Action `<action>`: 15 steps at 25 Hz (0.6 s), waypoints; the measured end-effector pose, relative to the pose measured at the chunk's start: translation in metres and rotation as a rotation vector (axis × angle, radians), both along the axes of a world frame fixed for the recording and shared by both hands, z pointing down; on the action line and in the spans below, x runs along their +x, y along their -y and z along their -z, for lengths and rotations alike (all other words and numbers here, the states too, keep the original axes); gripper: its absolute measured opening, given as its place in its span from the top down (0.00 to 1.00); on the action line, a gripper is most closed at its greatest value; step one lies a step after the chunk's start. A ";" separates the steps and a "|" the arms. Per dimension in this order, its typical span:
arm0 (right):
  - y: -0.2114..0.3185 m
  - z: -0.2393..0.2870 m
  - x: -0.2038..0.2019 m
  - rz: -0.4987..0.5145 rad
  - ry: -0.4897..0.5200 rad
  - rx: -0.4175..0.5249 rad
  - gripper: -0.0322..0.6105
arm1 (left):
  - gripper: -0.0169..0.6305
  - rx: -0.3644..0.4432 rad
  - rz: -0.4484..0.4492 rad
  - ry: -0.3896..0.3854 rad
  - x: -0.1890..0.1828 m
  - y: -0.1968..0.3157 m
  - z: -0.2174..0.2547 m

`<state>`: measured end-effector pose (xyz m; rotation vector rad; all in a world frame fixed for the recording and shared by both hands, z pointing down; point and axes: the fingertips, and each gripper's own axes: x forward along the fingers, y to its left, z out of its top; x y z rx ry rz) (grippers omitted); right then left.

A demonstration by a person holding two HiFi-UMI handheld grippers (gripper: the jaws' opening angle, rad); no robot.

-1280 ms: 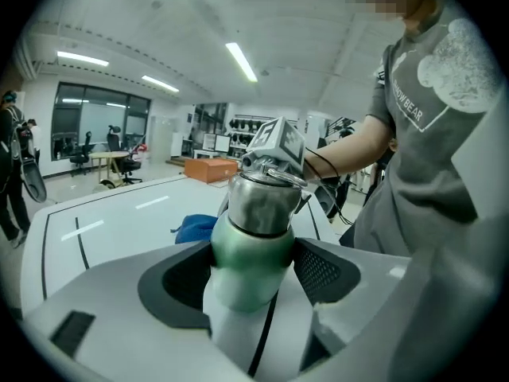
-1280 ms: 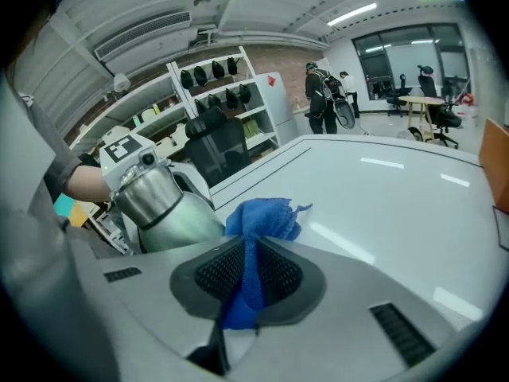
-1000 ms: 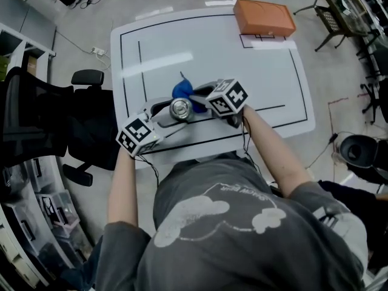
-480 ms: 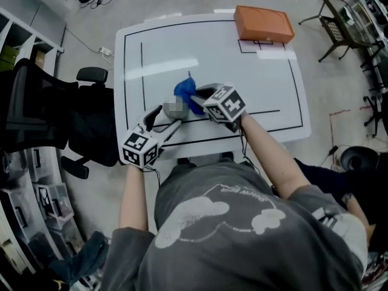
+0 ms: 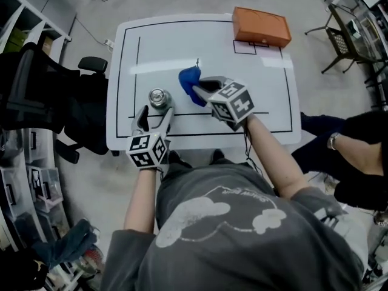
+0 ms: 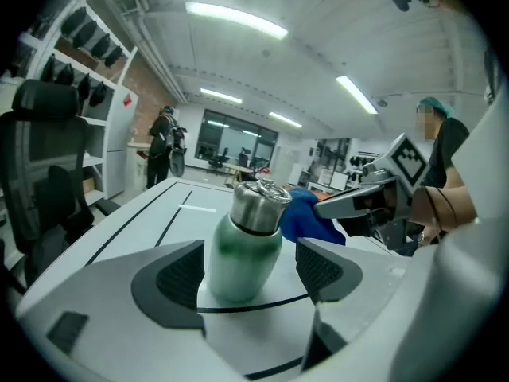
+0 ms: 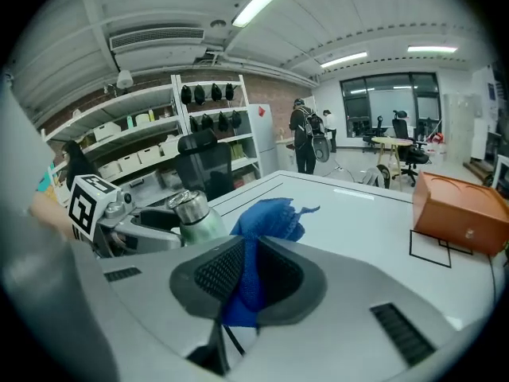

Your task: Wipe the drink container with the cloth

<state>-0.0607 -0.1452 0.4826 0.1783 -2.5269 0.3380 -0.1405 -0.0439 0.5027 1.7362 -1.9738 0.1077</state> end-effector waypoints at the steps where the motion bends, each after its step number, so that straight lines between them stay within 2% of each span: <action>1: -0.002 0.003 0.001 0.016 0.004 0.007 0.87 | 0.44 -0.005 0.045 0.003 0.002 0.005 0.001; 6: -0.013 0.015 0.006 0.076 0.020 0.028 0.87 | 0.41 -0.075 0.276 0.052 -0.006 0.024 -0.003; 8: -0.015 0.016 0.007 0.082 0.020 0.031 0.87 | 0.44 -0.110 0.324 0.049 -0.011 0.026 -0.009; 11: -0.017 0.018 0.009 0.088 0.017 0.040 0.87 | 0.45 -0.092 0.304 0.063 -0.011 0.025 -0.010; 15: -0.016 0.027 0.006 0.126 0.044 0.047 0.87 | 0.46 -0.056 0.143 0.076 -0.006 0.027 -0.009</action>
